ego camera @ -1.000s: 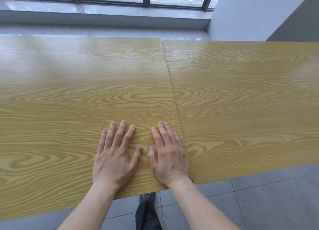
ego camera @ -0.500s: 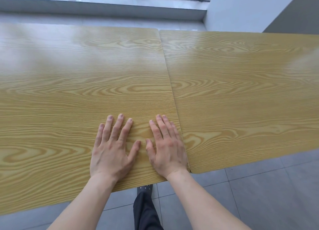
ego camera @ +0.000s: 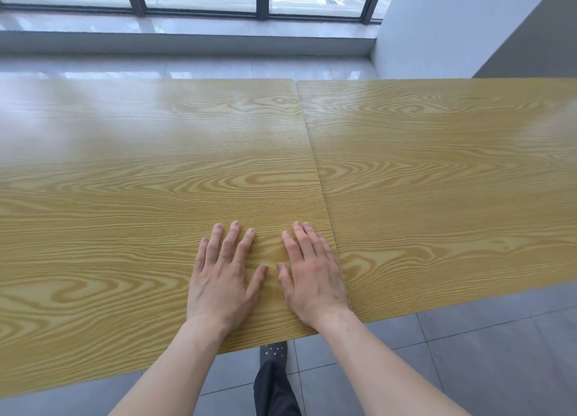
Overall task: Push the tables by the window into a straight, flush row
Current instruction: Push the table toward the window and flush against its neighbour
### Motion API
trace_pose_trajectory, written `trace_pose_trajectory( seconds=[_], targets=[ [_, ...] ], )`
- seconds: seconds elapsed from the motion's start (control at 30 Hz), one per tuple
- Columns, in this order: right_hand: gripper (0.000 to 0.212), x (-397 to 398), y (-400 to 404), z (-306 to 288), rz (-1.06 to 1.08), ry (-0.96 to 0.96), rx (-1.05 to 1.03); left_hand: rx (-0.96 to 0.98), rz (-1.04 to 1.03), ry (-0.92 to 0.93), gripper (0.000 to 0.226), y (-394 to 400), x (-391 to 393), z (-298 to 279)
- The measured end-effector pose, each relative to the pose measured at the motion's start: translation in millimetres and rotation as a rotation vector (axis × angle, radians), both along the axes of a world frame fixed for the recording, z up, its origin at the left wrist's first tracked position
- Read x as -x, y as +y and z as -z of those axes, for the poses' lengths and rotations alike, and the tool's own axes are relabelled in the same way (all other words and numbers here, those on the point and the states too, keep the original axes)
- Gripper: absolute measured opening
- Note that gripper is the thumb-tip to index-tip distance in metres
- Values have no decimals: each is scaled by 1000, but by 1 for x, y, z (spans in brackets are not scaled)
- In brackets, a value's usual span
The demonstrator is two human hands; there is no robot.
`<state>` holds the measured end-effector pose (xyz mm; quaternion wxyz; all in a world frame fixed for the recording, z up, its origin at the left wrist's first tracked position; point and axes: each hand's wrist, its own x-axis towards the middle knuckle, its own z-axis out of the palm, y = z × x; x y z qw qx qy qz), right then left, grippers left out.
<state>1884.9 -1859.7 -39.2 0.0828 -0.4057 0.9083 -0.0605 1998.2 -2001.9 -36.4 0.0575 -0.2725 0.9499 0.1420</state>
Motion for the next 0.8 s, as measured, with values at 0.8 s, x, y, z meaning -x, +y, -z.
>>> trace_pose_trajectory(
  seconds=[0.8],
  targets=[
    [65, -70, 88, -266, 160, -319, -232, -58, 84, -201, 68, 28, -76, -256]
  ],
)
